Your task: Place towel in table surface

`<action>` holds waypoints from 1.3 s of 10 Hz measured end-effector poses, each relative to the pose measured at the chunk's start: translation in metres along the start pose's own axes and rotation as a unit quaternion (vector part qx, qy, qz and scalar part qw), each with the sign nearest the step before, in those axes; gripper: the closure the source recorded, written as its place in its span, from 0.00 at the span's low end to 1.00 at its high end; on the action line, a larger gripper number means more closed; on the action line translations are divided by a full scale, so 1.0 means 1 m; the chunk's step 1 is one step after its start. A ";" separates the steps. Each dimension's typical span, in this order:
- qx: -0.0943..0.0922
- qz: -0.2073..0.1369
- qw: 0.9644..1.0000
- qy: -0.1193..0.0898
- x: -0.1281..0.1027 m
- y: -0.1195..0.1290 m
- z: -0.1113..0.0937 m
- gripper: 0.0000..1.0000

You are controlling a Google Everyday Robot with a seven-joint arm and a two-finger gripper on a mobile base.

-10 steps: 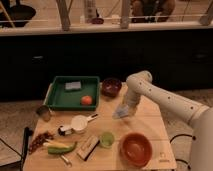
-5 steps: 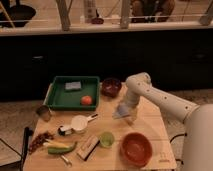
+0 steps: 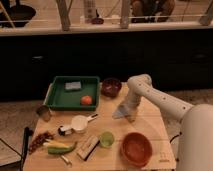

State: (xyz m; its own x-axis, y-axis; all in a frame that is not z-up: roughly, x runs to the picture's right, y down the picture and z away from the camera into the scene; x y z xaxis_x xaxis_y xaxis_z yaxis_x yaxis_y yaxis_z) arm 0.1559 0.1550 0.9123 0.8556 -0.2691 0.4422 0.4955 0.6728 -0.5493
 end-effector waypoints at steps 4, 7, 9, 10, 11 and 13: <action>0.001 -0.001 1.000 0.002 0.001 -0.001 -0.007 0.95; -0.002 0.000 1.000 0.003 0.002 0.002 -0.007 0.95; 0.006 0.002 1.000 0.012 0.010 0.000 -0.031 0.95; 0.011 0.001 1.000 0.015 0.011 -0.002 -0.044 0.95; 0.014 0.000 1.000 0.018 0.012 -0.004 -0.054 0.95; 0.016 0.000 1.000 0.020 0.012 -0.006 -0.059 0.95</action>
State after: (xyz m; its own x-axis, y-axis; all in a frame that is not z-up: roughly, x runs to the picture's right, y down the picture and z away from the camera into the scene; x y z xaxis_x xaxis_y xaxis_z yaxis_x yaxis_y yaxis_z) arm 0.1725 0.1070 0.8793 0.8612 -0.2964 0.4128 0.4911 0.6946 -0.5258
